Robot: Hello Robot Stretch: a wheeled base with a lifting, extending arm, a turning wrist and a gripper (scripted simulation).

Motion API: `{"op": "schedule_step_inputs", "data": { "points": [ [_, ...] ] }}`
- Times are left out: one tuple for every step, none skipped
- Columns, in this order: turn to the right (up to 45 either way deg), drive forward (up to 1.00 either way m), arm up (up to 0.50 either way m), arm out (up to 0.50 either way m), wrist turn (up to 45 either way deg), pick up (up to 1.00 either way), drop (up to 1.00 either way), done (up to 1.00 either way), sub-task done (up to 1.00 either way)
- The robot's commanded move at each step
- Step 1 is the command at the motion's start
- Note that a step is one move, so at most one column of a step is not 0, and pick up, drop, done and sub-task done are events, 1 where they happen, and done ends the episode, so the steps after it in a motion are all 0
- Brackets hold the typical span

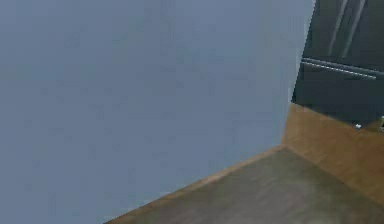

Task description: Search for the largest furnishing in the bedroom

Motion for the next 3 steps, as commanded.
{"op": "schedule_step_inputs", "data": {
  "points": [
    [-45.0, 0.0, 0.0, 0.0, 0.0, 0.0, 0.0, 0.0, 0.0],
    [-45.0, 0.0, 0.0, 0.0, 0.0, 0.0, 0.0, 0.0, 0.0],
    [-30.0, 0.0, 0.0, 0.0, 0.0, 0.0, 0.0, 0.0, 0.0]
  ]
}}
